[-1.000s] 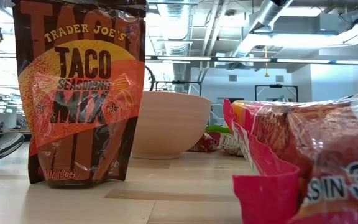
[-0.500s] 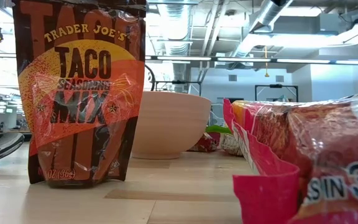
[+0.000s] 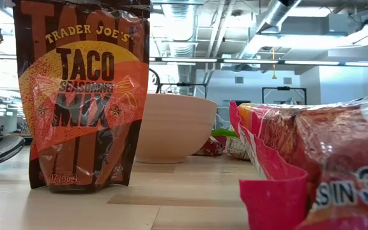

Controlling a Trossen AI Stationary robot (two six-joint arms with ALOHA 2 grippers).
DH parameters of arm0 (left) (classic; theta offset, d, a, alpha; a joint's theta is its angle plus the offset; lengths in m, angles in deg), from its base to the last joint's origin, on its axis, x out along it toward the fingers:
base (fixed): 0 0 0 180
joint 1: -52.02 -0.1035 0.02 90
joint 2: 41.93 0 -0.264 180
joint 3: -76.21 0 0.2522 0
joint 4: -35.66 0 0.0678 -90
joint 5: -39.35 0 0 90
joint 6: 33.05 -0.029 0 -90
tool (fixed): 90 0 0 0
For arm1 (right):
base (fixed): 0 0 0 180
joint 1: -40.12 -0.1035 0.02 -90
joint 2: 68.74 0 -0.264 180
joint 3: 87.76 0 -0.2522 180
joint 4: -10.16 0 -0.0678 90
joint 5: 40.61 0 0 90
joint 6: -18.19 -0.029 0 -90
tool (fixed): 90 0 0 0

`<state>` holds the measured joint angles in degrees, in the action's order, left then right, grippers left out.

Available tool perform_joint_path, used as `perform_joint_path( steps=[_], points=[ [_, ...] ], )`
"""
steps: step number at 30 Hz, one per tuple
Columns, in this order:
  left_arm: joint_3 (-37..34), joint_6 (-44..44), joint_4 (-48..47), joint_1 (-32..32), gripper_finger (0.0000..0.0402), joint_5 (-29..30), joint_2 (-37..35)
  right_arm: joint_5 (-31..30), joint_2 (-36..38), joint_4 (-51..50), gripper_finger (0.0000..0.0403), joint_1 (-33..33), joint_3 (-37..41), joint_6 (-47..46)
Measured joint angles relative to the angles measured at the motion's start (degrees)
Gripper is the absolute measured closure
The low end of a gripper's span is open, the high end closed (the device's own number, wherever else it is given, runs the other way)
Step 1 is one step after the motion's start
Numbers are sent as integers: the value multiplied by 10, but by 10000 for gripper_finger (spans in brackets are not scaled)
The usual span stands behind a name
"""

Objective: Pick & Place Food Item
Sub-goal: Put the blue baby spoon into the light green bin

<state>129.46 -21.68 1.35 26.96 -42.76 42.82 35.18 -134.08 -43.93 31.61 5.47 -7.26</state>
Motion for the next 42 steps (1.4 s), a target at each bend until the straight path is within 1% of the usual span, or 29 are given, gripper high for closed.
perform_joint_path(
  steps=[3, 10, 23, 27, 38, 42],
  points=[
    [0, 0, 16, 0, 262, -3, 0, 0, 0, 0, 401, 0, 0, 0],
    [0, 7, 15, 0, 262, -6, -5, 0, 0, 0, 401, 0, 0, -1],
    [0, 30, 23, -1, 262, 18, -11, 0, 0, 0, 401, 0, 0, 0],
    [0, 30, 22, -1, 262, 8, -11, 0, 0, 0, 401, 0, 0, 0],
    [0, 45, 22, -1, 262, 7, -11, 0, 0, 0, 401, 0, 0, 0],
    [1, 46, 23, 0, 262, -7, -3, 0, 0, 0, 401, 0, 0, 0]
  ],
)
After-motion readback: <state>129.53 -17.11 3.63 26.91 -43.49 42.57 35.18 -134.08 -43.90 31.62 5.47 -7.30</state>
